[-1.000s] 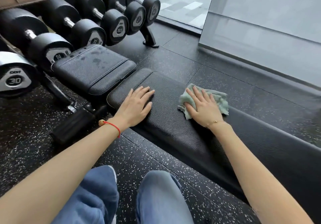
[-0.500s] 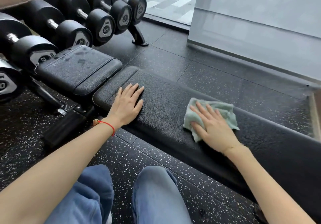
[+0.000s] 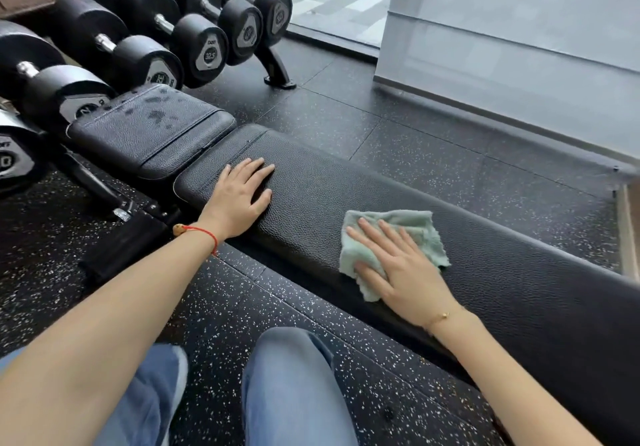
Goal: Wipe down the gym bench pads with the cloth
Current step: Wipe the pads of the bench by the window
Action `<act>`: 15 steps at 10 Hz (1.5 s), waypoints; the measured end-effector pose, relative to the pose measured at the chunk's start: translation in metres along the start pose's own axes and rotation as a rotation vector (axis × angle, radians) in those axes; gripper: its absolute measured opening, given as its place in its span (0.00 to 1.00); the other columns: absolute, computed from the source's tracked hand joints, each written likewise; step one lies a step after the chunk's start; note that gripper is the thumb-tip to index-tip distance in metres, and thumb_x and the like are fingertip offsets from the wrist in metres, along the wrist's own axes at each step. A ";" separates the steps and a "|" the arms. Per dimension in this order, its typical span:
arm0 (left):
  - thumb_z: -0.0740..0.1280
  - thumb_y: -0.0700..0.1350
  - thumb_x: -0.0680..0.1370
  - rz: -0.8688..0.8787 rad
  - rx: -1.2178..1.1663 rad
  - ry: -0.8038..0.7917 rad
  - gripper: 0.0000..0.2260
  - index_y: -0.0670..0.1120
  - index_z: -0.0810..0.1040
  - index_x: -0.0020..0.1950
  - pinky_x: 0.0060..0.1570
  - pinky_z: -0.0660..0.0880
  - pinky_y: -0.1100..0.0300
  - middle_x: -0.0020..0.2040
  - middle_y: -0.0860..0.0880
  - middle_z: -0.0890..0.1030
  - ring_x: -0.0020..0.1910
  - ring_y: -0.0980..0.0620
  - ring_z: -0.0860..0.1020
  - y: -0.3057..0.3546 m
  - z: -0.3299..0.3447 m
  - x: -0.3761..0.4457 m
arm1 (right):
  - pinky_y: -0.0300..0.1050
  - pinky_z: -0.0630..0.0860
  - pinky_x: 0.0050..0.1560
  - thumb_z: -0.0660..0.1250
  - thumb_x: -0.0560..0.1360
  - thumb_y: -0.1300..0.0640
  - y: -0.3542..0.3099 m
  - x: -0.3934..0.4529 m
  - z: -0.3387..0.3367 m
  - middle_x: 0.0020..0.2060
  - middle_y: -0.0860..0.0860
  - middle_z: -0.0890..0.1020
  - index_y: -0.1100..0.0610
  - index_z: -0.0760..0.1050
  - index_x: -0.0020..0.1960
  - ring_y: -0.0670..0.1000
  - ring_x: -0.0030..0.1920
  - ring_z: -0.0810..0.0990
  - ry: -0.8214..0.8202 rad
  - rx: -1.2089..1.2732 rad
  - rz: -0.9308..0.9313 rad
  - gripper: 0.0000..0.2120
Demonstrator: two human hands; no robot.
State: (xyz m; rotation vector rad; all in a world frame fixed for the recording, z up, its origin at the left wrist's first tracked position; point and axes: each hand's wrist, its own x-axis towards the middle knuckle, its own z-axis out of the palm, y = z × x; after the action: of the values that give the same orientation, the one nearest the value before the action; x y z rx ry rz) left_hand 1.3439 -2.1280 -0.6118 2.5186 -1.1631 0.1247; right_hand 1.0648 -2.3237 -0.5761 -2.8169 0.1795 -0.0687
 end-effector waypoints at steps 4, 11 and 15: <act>0.56 0.52 0.77 0.158 -0.119 0.107 0.22 0.44 0.75 0.67 0.71 0.65 0.51 0.67 0.45 0.75 0.68 0.46 0.71 -0.050 -0.028 -0.005 | 0.52 0.35 0.77 0.49 0.82 0.41 -0.106 0.160 0.051 0.79 0.46 0.46 0.45 0.45 0.80 0.52 0.79 0.40 0.000 -0.127 -0.025 0.29; 0.52 0.55 0.78 0.112 0.013 0.136 0.26 0.50 0.69 0.74 0.74 0.55 0.43 0.74 0.47 0.70 0.75 0.45 0.64 -0.232 -0.048 0.035 | 0.49 0.38 0.77 0.47 0.81 0.38 -0.171 0.292 0.077 0.79 0.45 0.50 0.43 0.49 0.79 0.49 0.79 0.45 0.078 -0.144 0.251 0.28; 0.52 0.56 0.77 0.105 -0.003 0.174 0.26 0.50 0.70 0.73 0.74 0.56 0.43 0.73 0.47 0.71 0.73 0.44 0.65 -0.232 -0.047 0.034 | 0.47 0.37 0.77 0.51 0.81 0.38 -0.207 0.246 0.083 0.79 0.45 0.51 0.44 0.49 0.79 0.48 0.79 0.45 0.057 -0.122 0.150 0.30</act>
State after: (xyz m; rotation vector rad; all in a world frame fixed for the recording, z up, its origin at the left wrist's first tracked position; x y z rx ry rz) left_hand 1.5433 -1.9978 -0.6268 2.3893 -1.2222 0.3604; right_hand 1.3381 -2.1350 -0.5831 -2.9137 0.4215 -0.1072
